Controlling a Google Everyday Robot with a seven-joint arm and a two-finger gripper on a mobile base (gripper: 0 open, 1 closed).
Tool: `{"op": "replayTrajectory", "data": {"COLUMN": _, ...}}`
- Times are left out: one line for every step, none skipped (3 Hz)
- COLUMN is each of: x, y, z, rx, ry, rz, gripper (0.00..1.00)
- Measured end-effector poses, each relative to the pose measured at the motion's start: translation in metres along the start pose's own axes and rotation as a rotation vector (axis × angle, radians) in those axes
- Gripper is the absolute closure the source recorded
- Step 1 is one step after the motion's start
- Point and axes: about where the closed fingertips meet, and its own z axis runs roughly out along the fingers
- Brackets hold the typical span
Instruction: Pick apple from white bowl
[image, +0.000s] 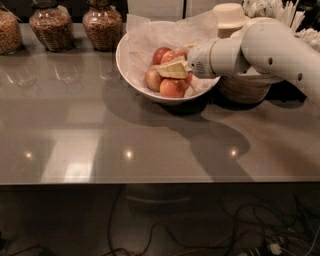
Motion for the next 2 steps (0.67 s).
{"op": "replayTrajectory", "data": {"x": 0.000, "y": 0.000, "z": 0.000, "rx": -0.001, "ry": -0.001, "rz": 0.000, "gripper": 0.76}}
{"op": "replayTrajectory", "data": {"x": -0.010, "y": 0.006, "z": -0.002, "rx": -0.025, "ry": -0.021, "rz": -0.012, "gripper": 0.98}}
